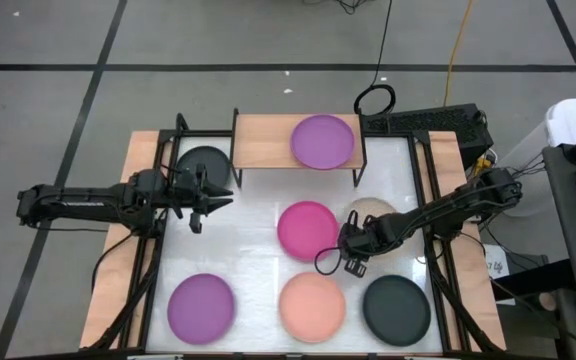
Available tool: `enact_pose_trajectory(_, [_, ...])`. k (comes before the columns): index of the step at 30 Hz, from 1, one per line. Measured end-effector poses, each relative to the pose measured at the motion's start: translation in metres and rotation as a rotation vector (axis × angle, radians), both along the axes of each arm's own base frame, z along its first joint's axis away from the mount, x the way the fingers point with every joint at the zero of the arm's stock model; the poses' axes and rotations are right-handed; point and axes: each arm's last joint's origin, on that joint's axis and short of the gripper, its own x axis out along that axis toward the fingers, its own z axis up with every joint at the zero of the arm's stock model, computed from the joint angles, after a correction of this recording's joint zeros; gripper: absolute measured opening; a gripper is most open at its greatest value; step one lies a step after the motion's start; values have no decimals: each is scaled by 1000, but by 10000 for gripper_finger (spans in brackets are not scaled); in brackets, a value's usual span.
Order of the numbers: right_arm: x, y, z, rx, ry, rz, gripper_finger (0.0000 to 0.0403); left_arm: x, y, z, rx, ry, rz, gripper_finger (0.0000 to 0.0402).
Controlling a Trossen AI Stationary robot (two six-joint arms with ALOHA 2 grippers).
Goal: Place and stack plates onto a shelf
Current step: Stack the gray plate on top of the purple plate on the shelf
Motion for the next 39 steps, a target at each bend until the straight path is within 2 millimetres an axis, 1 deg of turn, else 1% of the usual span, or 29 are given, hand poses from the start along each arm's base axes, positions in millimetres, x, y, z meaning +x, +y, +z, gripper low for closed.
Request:
enact_pose_trajectory(2, [-1, 0, 3, 1, -8, 2, 6, 0, 0, 0, 0, 0, 0, 97])
enact_pose_trajectory(7, [-6, -2, 20, 15, -61, -20, 2, 0, 0, 0, 1, 0, 0, 97])
enact_pose_trajectory(10, [-12, -4, 37, 20, -110, -57, 1, 0, 0, 0, 1, 1, 0, 97])
enact_pose_trajectory(13, [-19, -6, 58, 10, -208, -83, 1, 0, 0, 0, 1, 1, 0, 97])
enact_pose_trajectory(17, [-26, -9, 90, 11, -418, -89, 1, 0, 0, 0, 1, 1, 0, 97])
enact_pose_trajectory(20, [-30, -10, 115, 8, -633, -65, 1, 0, 0, 0, 0, 1, 0, 97])
enact_pose_trajectory(24, [-33, -13, 147, -7, -910, 7, 1, 0, 0, 2, 1, -15, 0, 97])
enact_pose_trajectory(27, [-34, -19, 168, -103, -1096, 56, 1, 0, 0, 4, 11, -38, 0, 97])
enact_pose_trajectory(30, [-33, -29, 182, -255, -1210, 77, 0, 0, 0, 4, 28, -40, 0, 97])
enact_pose_trajectory(32, [-31, -39, 188, -352, -1234, 68, 0, 0, 0, 4, 52, -40, -1, 97])
enact_pose_trajectory(34, [-25, -51, 193, -427, -1214, 56, 0, 0, 0, 4, 78, -39, -1, 97])
enact_pose_trajectory(36, [-18, -63, 199, -491, -1168, 43, 0, 0, 0, 4, 110, -39, -1, 97])
enact_pose_trajectory(39, [-3, -80, 202, -584, -1036, 64, 0, 0, 0, 4, 158, -37, -2, 97])
